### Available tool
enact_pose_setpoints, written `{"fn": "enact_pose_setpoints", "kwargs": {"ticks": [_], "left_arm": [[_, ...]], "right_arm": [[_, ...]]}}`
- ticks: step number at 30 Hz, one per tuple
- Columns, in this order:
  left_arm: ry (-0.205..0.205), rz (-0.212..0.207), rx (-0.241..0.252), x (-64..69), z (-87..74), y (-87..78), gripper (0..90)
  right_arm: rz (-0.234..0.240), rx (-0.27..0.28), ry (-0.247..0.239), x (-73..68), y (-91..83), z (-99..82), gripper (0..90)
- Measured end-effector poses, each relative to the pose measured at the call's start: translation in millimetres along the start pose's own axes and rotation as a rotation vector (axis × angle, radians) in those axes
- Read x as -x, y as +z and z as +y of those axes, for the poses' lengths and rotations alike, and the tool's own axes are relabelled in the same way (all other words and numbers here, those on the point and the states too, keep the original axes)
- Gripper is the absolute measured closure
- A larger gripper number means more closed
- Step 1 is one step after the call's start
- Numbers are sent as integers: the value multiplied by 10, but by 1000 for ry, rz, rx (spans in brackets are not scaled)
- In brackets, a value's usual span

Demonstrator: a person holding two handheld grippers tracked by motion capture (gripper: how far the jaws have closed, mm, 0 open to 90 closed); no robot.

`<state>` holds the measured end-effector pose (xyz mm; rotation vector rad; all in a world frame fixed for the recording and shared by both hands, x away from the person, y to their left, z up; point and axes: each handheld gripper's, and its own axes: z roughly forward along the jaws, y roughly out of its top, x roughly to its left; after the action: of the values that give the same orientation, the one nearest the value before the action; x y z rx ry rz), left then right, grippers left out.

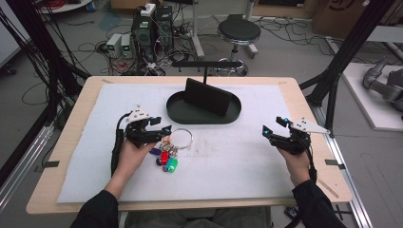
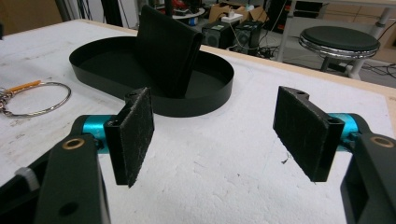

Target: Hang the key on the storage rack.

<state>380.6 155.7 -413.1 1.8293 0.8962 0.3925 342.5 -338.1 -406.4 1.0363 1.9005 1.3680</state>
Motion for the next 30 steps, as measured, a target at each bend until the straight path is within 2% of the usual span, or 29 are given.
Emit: {"fn": "enact_pose_setpoints", "kwargs": {"ticks": [4,7,14,17,19,24,30], "left_arm": [[4,1,-36,-2,22,151,347],[22,10,-57,-12,9,228,458],[35,44,-126,-65,-34,391,591],[48,69,-173,-66,-55,459,648],[54,69,-204,-69,-76,503,658],[95,97,-269,-52,-96,557,715],[114,114,-274,-12,-97,564,734]], "right_arm": [[0,2,-2,3,0,1,291],[3,-1,-2,4,4,0,290],[6,-1,-5,10,8,-1,290],[8,2,-7,8,14,0,291],[8,0,-7,6,14,0,291],[9,3,-5,9,16,0,291],[11,2,-4,11,15,-1,291]]}}
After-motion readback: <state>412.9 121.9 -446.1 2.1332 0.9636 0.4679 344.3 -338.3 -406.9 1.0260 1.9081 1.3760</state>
